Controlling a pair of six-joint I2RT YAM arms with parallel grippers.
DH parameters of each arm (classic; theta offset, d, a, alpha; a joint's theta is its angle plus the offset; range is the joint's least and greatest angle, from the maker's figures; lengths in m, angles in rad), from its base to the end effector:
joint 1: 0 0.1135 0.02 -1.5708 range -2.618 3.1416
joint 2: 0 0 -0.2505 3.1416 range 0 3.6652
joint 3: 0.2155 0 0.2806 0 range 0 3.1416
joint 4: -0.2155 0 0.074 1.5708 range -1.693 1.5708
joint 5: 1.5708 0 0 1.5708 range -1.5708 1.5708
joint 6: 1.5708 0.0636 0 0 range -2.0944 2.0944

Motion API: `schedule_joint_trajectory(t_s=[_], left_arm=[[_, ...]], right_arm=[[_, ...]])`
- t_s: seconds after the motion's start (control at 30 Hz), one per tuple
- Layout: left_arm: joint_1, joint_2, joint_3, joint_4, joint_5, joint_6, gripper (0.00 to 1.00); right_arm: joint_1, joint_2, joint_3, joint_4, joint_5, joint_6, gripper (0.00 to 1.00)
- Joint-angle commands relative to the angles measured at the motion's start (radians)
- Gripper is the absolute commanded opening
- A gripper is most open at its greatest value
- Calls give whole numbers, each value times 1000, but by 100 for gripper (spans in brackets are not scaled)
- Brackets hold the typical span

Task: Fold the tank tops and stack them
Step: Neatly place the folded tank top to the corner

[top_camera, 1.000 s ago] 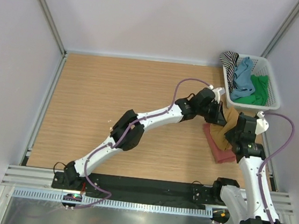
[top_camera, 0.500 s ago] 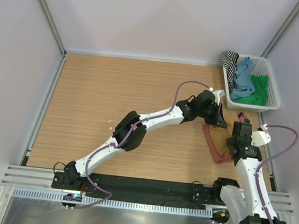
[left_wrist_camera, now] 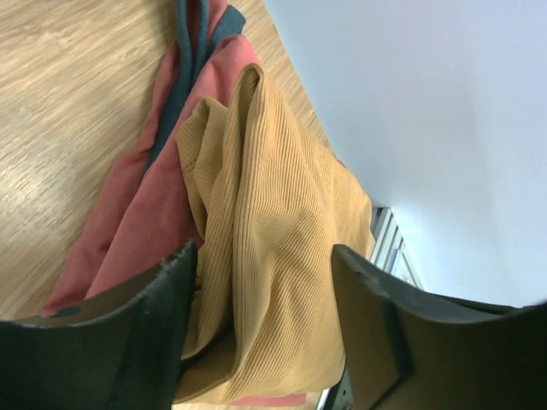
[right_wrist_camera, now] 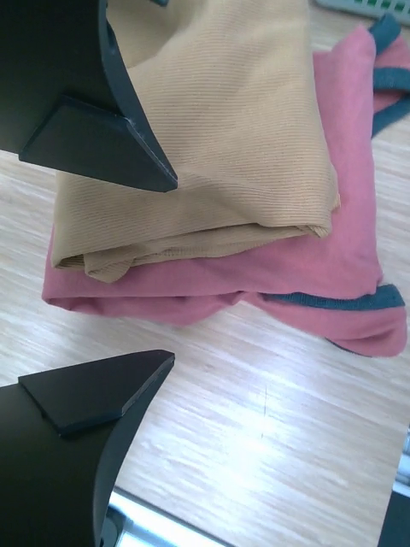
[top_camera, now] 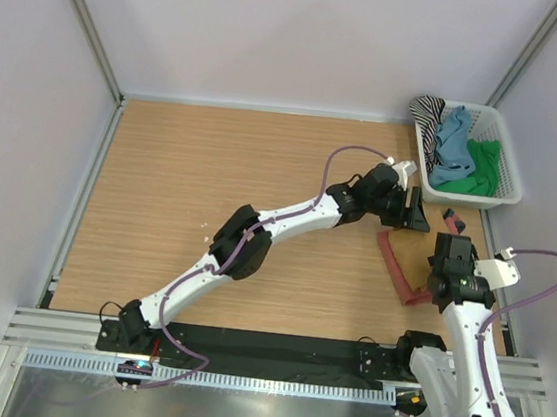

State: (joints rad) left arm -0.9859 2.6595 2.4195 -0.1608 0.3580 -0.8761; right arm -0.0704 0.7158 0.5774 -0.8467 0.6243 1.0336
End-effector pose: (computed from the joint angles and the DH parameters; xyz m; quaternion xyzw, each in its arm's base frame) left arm 0.3378 -0.5505 0.1707 0.1432 0.8138 -0.5245 0.2053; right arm 0.1771 -0.0498 0.1948 0.5533 0.7293 -0.1333 0.3797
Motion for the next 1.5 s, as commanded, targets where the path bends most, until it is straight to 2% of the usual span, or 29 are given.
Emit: schedule_joint_trajectory(t_s=[0.0,0.07,0.17,0.27,0.37,0.4,0.43,0.5,0.57,0.63,0.67,0.87,1.03,1.13,1.2,1.27,1.3,1.37,1.43,1.47], left_arm=[[19,-33,41,50,-13,17,66],[39,-59,36,50,-8,11,68],[67,-108,17,47,-7,12,68],[79,-148,-19,23,-25,29,67],[79,-188,-37,-19,-44,63,61],[79,-205,-60,-17,-39,63,57],[79,-213,-72,-17,-34,63,47],[76,-228,-102,-17,-10,52,40],[67,-239,-144,-14,16,46,39],[50,-251,-177,-2,18,45,38],[46,-253,-204,4,21,43,37],[23,-222,-226,23,52,20,36],[1,-222,-273,41,16,20,36],[6,-217,-278,3,-39,37,36],[16,-205,-283,-22,-51,42,36],[26,-176,-278,-26,-44,26,36],[32,-164,-274,-26,-41,23,35],[35,-141,-252,-42,-44,23,35],[35,-121,-235,-55,-47,31,35],[35,-119,-235,-60,-54,34,35]], right_arm=[[-5,34,93,-28,84,36,80],[-5,34,137,26,78,-38,78],[-5,40,209,73,68,-112,68],[-5,71,268,99,52,-168,65],[-5,122,292,159,-58,-230,47],[-6,129,288,188,-177,-251,36],[-6,137,260,228,-231,-269,34],[-12,142,231,319,-309,-273,25],[-22,158,197,377,-366,-267,12],[-48,174,168,420,-418,-265,7],[-58,195,159,435,-435,-265,1],[-138,234,84,520,-477,-280,1],[-172,330,33,636,-544,-291,1],[-175,387,35,638,-512,-299,1],[-187,375,30,620,-456,-296,1],[-209,358,16,630,-466,-299,1],[-215,347,16,623,-474,-299,3],[-216,321,28,614,-482,-326,11],[-216,288,64,563,-450,-342,24],[-216,272,74,543,-430,-349,25]])
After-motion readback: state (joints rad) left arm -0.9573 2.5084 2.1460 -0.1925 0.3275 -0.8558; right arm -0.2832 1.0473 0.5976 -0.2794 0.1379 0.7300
